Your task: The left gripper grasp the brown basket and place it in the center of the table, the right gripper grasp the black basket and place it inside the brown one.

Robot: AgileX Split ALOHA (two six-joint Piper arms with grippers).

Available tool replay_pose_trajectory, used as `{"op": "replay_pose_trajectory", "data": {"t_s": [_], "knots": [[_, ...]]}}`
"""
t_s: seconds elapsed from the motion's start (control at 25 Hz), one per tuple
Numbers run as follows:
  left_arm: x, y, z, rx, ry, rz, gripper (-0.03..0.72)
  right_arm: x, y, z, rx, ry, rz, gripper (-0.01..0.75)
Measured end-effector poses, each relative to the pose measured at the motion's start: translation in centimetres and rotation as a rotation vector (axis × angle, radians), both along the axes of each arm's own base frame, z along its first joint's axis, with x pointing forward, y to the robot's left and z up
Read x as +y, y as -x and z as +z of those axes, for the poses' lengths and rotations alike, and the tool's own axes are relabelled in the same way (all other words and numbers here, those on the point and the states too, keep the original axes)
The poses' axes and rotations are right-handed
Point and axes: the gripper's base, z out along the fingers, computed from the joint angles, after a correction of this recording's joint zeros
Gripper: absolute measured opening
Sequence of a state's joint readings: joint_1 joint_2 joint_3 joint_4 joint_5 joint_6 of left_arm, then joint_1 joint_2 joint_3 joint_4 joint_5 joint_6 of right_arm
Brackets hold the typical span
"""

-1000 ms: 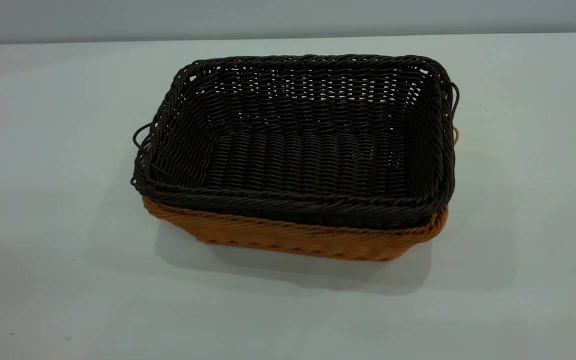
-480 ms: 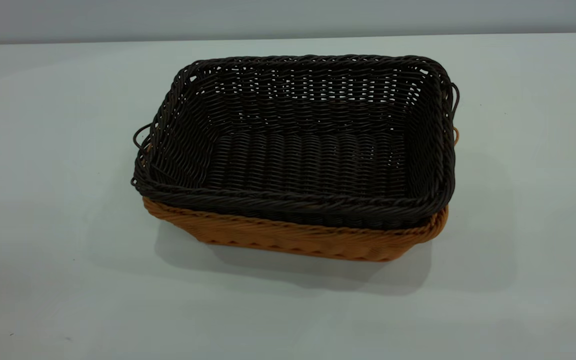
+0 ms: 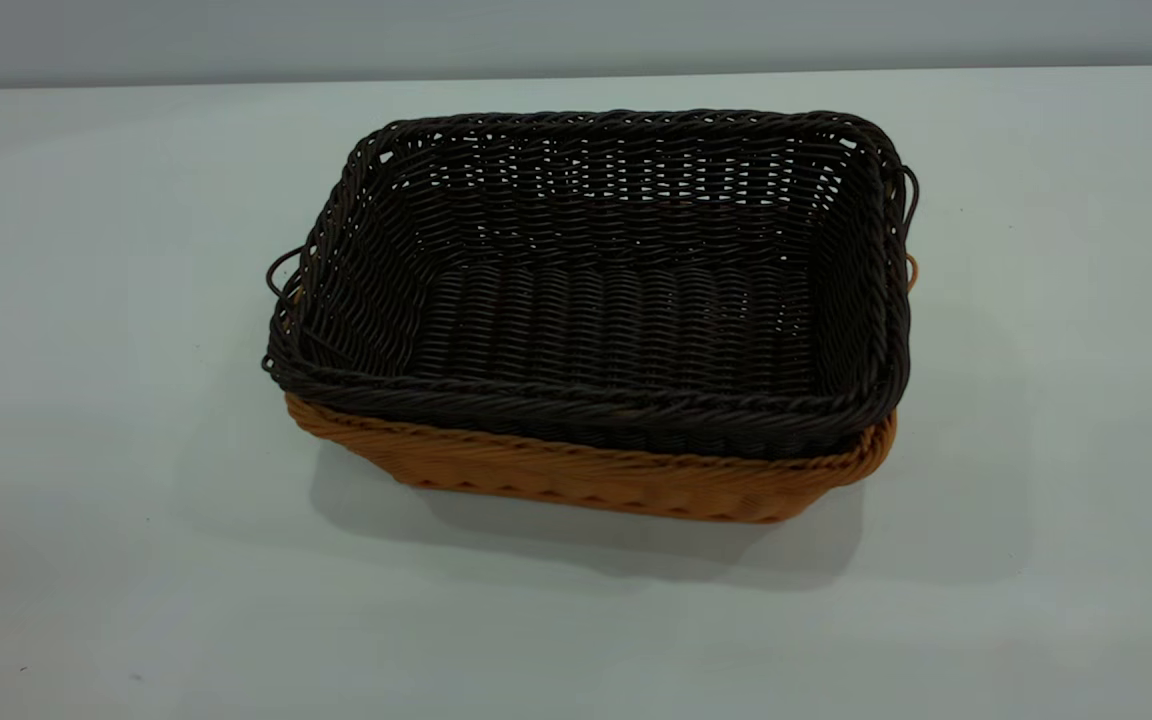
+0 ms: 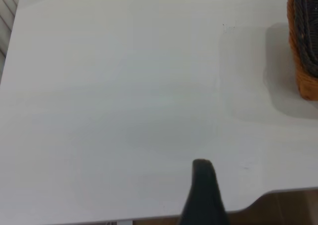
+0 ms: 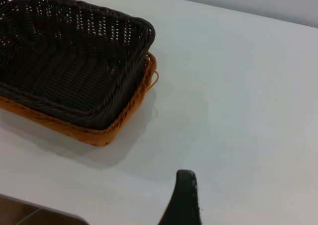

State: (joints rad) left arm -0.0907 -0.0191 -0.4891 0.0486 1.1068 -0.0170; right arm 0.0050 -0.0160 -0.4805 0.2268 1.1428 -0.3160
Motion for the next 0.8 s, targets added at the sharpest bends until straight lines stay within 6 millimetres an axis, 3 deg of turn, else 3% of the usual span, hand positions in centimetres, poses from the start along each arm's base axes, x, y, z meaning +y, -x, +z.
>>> {"op": "replay_pose_trajectory", "data": {"t_s": [0.8], "knots": [[0.01,0.0,0.0,0.0,0.003,0.003,0.509,-0.08,-0.02,-0.01,0.002,-0.005,-0.014,0.584]]}}
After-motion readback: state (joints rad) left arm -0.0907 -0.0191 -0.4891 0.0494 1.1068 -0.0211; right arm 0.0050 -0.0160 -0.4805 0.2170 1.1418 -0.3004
